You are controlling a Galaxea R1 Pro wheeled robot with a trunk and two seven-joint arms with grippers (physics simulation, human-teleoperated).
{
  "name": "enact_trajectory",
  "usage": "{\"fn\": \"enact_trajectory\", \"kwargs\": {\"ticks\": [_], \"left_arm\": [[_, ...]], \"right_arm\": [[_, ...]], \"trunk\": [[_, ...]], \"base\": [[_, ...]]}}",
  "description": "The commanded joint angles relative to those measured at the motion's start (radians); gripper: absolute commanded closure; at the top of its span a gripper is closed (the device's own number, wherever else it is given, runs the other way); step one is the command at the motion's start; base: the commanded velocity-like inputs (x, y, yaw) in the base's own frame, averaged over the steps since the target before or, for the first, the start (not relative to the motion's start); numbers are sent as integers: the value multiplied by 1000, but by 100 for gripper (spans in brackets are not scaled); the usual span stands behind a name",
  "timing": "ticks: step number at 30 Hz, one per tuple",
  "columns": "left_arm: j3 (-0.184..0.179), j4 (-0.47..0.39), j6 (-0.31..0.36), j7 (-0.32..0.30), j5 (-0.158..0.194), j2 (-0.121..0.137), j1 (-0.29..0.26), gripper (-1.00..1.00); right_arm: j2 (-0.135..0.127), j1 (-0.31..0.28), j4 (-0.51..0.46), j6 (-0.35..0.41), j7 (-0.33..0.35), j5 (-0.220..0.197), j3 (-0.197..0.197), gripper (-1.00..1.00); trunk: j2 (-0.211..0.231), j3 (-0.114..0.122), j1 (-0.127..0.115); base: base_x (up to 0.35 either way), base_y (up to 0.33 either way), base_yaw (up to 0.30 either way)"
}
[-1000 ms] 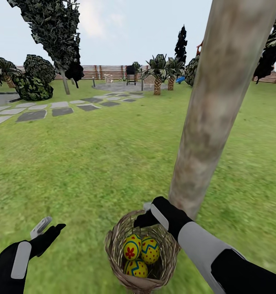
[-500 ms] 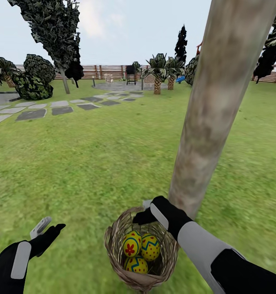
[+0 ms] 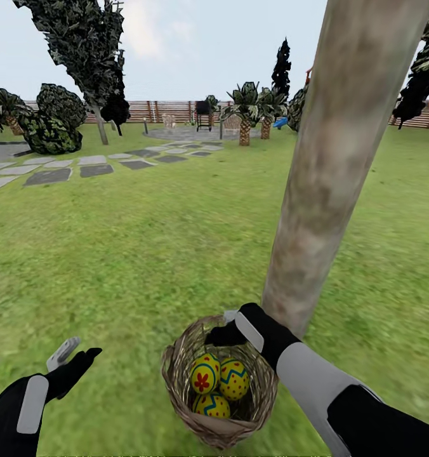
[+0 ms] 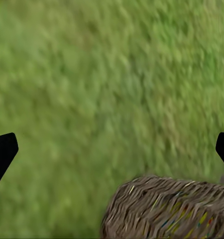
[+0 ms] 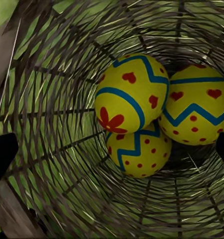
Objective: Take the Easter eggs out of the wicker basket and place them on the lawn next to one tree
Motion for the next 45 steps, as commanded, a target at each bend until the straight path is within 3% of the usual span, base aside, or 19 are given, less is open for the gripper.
{"fn": "enact_trajectory", "kwargs": {"ticks": [1,8,14,26,29,31,36,40,41,42,44,45], "left_arm": [[1,-1,5,7,11,0,-1,-100],[1,0,5,7,11,0,-1,-100],[1,0,5,7,11,-1,-1,-100],[3,-5,6,6,11,9,-1,-100],[7,-11,44,6,24,11,-1,-100],[10,-16,91,6,58,14,-1,-100],[11,-74,124,4,110,34,-1,-100],[12,-131,205,-15,219,51,-6,-100],[12,-143,217,-27,250,72,-8,-100],[13,-155,228,-49,305,109,-9,-100],[18,-161,235,-79,396,161,-9,-100],[27,-161,236,-94,472,199,-8,-100]], "right_arm": [[0,-2,0,2,-10,-36,3,-100],[0,-23,-1,5,-11,-67,4,-100],[0,-36,42,-1,-12,-68,-2,-100],[0,-36,33,-29,-8,-64,-1,-100],[0,-36,33,-29,-8,-63,-1,-100],[0,-36,33,-30,-7,-63,-1,-100],[0,-35,32,-77,-6,-63,0,-100],[0,-35,31,-79,1,-63,1,-100],[0,-35,31,-79,4,-63,1,-100],[0,-35,31,-78,12,-63,1,-100],[0,-35,31,-78,22,-63,2,-100],[0,-35,30,-77,25,-63,3,-100]], "trunk": [[-8,-4,4],[-57,-26,31],[-99,-45,54],[-183,-82,100],[-190,-93,104],[-191,-101,105],[-192,-120,107],[-193,-136,109],[-193,-140,110],[-193,-144,110],[-194,-151,111],[-194,-155,111]], "base": [[0,0,0],[0,0,0],[0,0,0],[0,0,0],[0,0,0],[0,0,0],[0,0,0],[0,0,0],[0,0,0],[0,0,0],[0,0,0],[0,0,0]]}}
